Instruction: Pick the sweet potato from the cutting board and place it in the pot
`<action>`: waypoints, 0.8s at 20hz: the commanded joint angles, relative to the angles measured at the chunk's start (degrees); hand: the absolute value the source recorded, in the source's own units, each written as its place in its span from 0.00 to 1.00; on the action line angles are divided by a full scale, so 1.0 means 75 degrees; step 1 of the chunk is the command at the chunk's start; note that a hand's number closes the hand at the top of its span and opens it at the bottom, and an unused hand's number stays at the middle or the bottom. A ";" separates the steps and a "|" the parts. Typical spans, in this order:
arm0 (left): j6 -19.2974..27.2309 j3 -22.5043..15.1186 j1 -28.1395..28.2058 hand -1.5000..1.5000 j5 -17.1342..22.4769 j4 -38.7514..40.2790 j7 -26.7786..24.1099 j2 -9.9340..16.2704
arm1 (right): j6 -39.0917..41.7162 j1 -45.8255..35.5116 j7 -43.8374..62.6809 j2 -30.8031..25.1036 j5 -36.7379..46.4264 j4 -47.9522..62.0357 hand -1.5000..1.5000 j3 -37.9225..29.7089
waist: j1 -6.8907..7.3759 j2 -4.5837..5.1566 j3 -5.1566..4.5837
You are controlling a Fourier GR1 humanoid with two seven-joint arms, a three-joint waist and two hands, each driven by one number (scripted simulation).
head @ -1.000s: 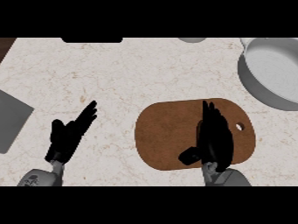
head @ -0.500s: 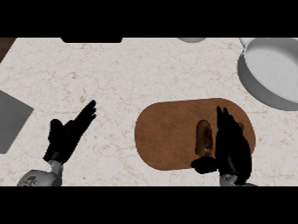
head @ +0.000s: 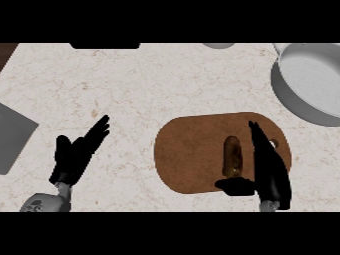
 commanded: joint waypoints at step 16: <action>-0.0466 0.0490 -0.0109 0.50 -0.0300 0.0003 0.0119 -0.0264 | -0.1109 0.0358 -0.3626 0.0081 -0.1275 0.2811 1.00 -0.0919 | 0.0002 0.0004 0.0000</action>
